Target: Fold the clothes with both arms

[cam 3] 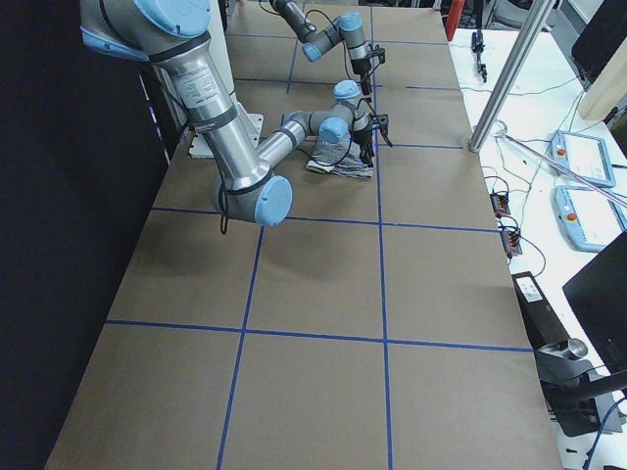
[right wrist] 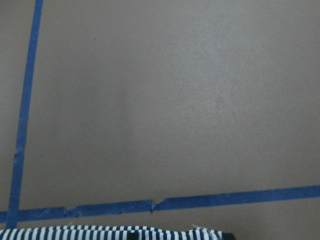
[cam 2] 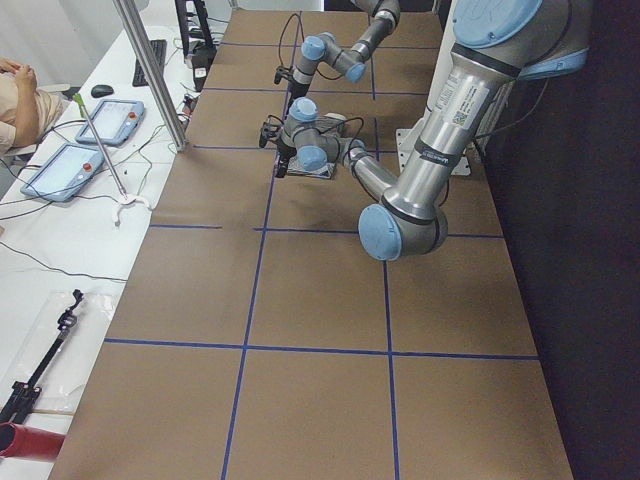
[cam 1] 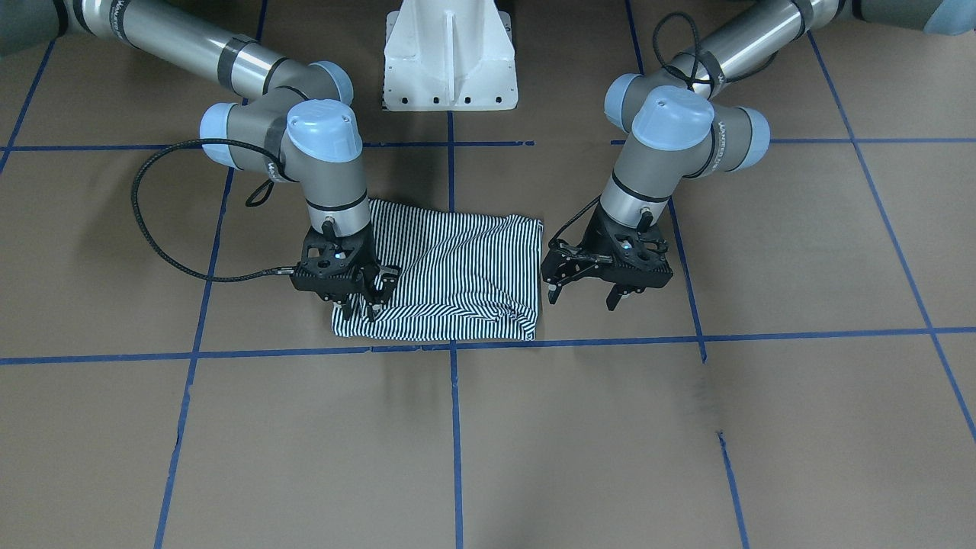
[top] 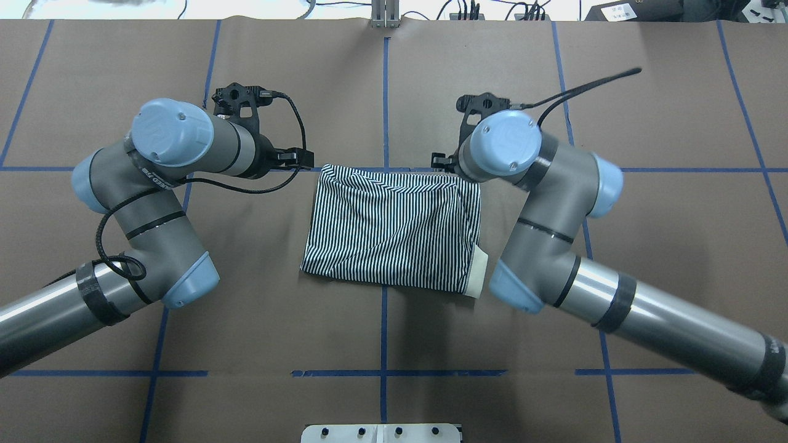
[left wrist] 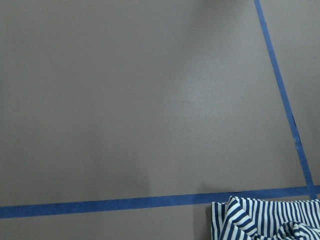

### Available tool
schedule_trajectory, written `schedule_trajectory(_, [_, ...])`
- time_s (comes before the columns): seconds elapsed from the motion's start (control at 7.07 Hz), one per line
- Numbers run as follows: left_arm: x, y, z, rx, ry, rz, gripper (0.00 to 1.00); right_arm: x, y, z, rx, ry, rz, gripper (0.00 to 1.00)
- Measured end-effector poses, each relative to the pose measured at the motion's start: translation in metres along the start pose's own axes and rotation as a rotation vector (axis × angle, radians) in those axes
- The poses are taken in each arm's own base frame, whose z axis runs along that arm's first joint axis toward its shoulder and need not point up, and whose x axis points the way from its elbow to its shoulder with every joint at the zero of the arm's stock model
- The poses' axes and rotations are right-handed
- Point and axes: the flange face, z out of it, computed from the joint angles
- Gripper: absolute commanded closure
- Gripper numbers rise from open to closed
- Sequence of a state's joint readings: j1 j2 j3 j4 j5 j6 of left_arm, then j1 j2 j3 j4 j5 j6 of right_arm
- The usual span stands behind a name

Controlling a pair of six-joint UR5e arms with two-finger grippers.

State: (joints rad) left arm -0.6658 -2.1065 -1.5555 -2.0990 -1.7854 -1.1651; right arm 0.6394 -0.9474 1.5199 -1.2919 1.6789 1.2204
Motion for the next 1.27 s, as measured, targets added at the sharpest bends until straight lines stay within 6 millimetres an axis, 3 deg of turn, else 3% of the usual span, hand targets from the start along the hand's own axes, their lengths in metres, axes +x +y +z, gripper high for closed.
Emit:
schedule_trajectory(0.28, [0.025,0.009,0.013,-0.022,0.007,-0.059,0.03,0.021,-0.041,-0.028,-0.037,-0.05,-0.017,0.0])
schedule_trajectory(0.42, [0.038,0.006,0.023,-0.028,0.006,-0.109,0.55,0.025,-0.048,-0.033,-0.042,-0.059,-0.019,0.0])
schedule_trajectory(0.57, [0.048,0.003,0.032,-0.031,0.0,-0.177,0.8,0.027,-0.051,-0.035,-0.044,-0.062,-0.02,0.0])
schedule_trajectory(0.71, [0.054,0.001,0.038,-0.033,-0.005,-0.237,0.79,0.028,-0.051,-0.035,-0.043,-0.061,-0.021,0.0])
schedule_trajectory(0.99, [0.064,-0.003,0.04,-0.031,0.001,-0.276,0.68,0.029,-0.051,-0.035,-0.041,-0.06,-0.021,0.0])
schedule_trajectory(1.27, [0.08,-0.008,0.034,-0.027,0.023,-0.273,0.68,0.03,-0.051,-0.034,-0.04,-0.058,-0.022,0.0])
